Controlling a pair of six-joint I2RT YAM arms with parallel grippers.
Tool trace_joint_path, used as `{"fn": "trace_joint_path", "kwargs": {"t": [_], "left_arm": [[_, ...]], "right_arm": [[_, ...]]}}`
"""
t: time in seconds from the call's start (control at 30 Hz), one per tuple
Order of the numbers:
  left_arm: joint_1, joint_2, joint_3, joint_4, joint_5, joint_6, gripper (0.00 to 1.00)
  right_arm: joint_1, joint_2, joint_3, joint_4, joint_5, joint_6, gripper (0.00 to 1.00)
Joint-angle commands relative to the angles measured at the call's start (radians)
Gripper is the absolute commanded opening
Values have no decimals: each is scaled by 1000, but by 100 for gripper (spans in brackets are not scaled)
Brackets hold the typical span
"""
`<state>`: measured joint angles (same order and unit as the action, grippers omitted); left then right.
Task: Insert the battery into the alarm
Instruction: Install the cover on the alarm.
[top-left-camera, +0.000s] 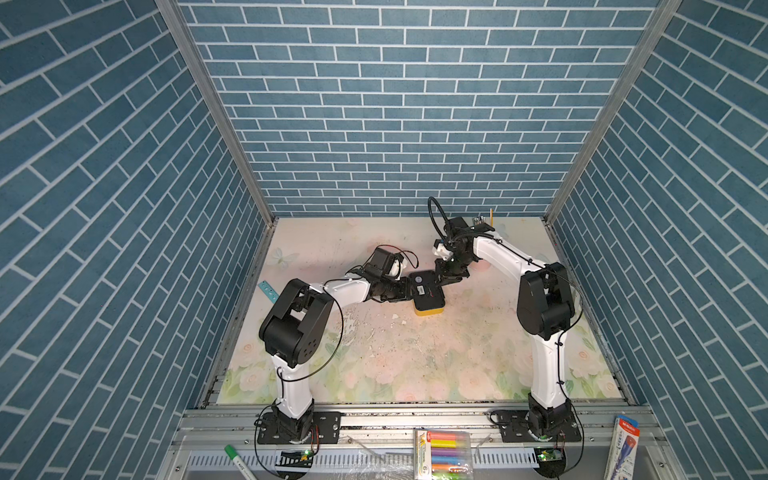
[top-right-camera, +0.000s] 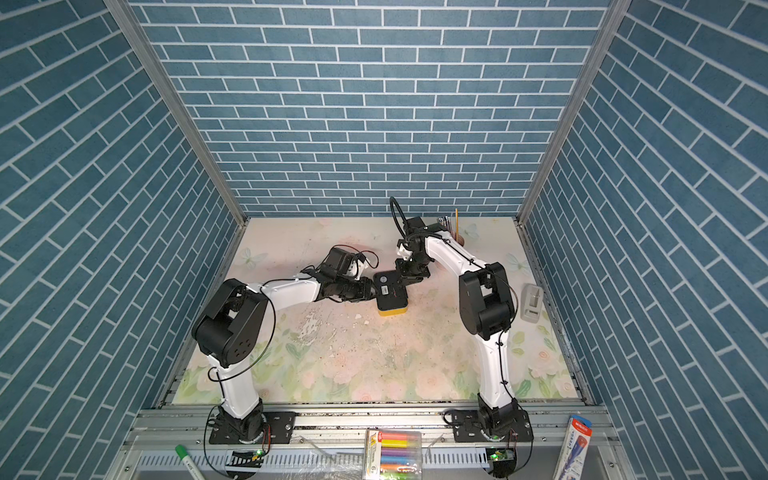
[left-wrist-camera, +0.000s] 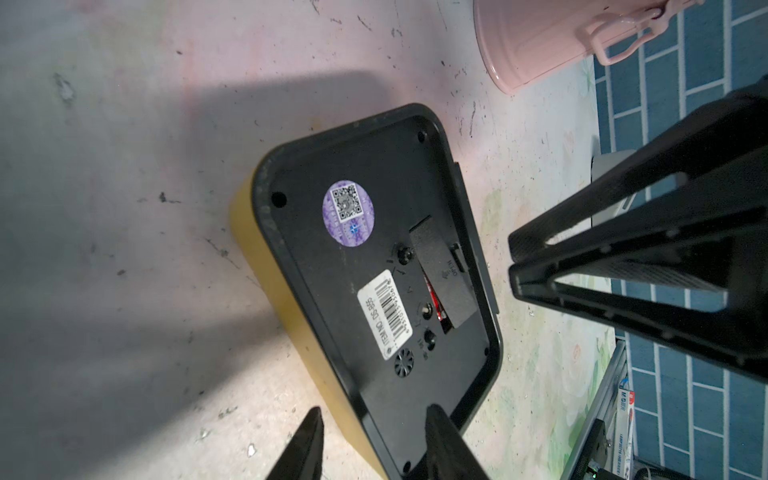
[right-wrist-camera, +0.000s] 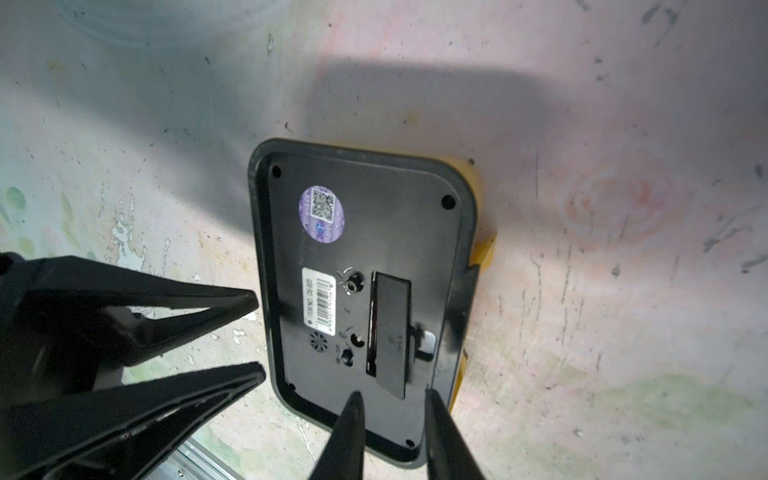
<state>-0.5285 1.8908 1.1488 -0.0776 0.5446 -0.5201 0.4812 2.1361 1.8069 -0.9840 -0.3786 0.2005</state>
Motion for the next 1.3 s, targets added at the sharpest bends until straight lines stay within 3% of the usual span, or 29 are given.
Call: {"fn": "trace_joint_path", "kwargs": {"t": [0.0,0.87,1.27], "left_arm": [[5,6,-3,-4,2,3,43],[5,25,-28,19,6,-8,43],[5,33,-27,16,11,-9,43]], "right_arm": [[-3,33,19,-44,-3,-36,25],[10,120,71,-60,49,-36,21],[10,144,82,-58,38,-38,11]]}}
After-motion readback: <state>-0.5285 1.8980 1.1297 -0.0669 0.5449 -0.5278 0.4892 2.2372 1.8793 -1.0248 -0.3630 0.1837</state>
